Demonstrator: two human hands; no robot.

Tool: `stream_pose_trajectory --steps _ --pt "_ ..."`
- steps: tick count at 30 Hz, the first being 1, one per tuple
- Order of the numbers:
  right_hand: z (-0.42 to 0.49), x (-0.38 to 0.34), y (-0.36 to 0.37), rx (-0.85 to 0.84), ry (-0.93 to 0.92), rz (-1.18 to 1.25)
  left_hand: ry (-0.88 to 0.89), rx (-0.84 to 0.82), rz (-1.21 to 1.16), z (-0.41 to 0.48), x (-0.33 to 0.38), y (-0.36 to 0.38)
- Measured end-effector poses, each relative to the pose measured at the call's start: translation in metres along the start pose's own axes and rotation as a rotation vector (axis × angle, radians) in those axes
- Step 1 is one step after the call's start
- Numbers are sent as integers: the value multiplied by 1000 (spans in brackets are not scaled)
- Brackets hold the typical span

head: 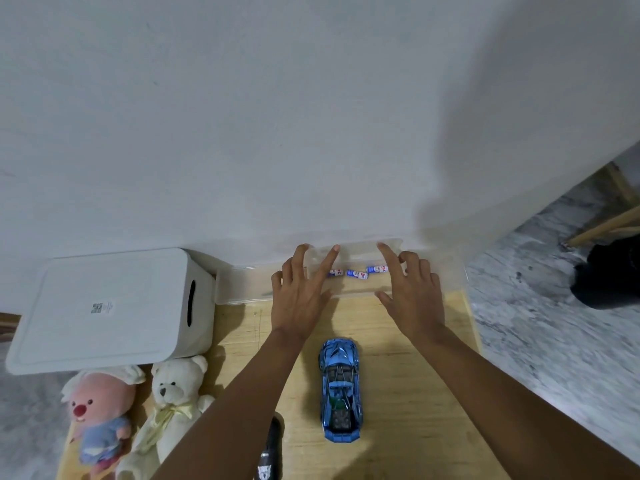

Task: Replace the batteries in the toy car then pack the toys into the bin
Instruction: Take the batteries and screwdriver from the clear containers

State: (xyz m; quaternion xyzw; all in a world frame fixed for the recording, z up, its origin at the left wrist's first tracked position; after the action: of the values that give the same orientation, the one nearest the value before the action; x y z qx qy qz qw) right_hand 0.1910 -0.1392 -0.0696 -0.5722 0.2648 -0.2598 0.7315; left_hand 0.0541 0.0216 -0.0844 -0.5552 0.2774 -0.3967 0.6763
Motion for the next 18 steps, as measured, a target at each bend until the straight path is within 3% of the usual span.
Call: stream_pose_trajectory --steps 8,13,18 --pt "0 1 -1 11 7 24 -39 -34 -20 -2 -1 0" --pt "3 -3 -12 125 -65 361 -53 -44 -36 -2 -2 1" --pt "37 -10 14 -392 -116 97 -60 -53 -61 -1 -1 2"
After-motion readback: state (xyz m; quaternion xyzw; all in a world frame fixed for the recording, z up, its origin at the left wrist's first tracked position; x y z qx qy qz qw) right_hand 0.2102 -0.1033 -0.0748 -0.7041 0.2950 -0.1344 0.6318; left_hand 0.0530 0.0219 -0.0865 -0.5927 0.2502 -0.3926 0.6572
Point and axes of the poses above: each hand's wrist, its own z-axis towards the middle knuckle, its own y-axis out of the palm, x = y × z, the point moved 4 cm from there along z, towards the middle knuckle, and after that the axes turned 6 degrees about x, right-handed, at the moved point
